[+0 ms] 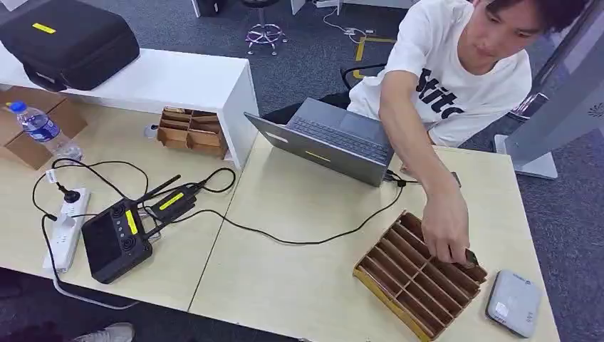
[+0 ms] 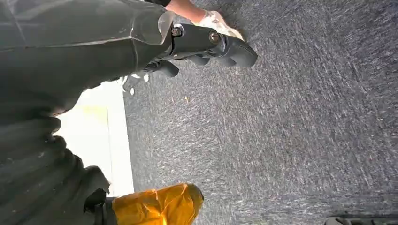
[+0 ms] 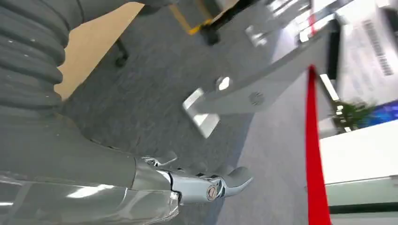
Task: Pass the card to the sensor for recognition and then transmit it.
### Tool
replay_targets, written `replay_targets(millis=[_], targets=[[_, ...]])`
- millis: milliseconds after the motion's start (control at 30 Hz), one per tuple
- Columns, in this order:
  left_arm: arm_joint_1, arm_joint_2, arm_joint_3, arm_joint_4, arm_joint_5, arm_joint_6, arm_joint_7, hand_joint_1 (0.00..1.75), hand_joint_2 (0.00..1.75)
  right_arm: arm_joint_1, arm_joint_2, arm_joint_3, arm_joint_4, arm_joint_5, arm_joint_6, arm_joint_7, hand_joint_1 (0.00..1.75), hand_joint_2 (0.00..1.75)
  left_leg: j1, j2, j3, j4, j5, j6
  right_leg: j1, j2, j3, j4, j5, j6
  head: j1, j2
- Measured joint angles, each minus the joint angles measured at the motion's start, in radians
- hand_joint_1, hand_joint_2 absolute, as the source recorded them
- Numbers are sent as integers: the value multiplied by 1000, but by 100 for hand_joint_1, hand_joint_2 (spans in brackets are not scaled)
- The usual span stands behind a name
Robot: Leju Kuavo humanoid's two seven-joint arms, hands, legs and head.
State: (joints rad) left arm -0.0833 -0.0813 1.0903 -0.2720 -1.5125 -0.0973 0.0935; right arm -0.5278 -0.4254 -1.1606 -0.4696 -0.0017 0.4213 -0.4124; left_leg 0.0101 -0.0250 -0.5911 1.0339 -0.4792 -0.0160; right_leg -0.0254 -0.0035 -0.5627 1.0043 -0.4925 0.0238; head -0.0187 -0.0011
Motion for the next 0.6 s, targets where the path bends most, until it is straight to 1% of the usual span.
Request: replay_targets(millis=[33, 100, 167, 233, 400, 567, 600], targets=[[0, 0, 1, 0, 3, 0, 0, 0, 175, 9, -3, -11, 3, -17, 18, -2, 0, 175, 0, -1, 0, 0, 0, 0, 0, -1, 0, 0, 0, 0, 0, 0], [4, -1, 7, 0, 13, 1, 0, 0, 175, 56, -17, -57, 14, -80, 97, -13, 0, 175, 0, -2, -1, 0, 0, 0, 0, -2, 0, 0, -1, 0, 0, 0], [7, -2, 15, 0, 24, 1, 0, 0, 175, 114, -27, -102, 26, -126, 154, -14, 0, 175, 0, -3, -1, 0, -1, 0, 0, -3, 1, 0, -2, 1, 0, 0], [9, -3, 24, 0, 32, 1, 0, 0, 175, 165, -30, -138, 37, -144, 184, -10, 0, 175, 0, -3, -1, 0, -2, 0, 0, -2, 1, 0, -2, 1, 0, 0], [9, -6, 41, 0, 42, 3, 0, 0, 175, 245, -33, -186, 58, -148, 193, -10, 0, 175, 0, 0, 0, 0, -3, 0, 0, 0, 0, 0, -2, 0, 0, 0], [9, -8, 48, 0, 43, 5, 0, 0, 175, 277, -32, -206, 75, -144, 178, 0, 0, 175, 0, 1, 0, 0, -3, 0, 0, 2, 1, 0, -2, 0, 0, 0], [9, -9, 49, 0, 43, 5, 0, 0, 175, 283, -31, -206, 80, -134, 166, 4, 0, 175, 0, 1, 0, 0, -3, 0, 0, 2, 1, 0, -2, 0, 0, 0]])
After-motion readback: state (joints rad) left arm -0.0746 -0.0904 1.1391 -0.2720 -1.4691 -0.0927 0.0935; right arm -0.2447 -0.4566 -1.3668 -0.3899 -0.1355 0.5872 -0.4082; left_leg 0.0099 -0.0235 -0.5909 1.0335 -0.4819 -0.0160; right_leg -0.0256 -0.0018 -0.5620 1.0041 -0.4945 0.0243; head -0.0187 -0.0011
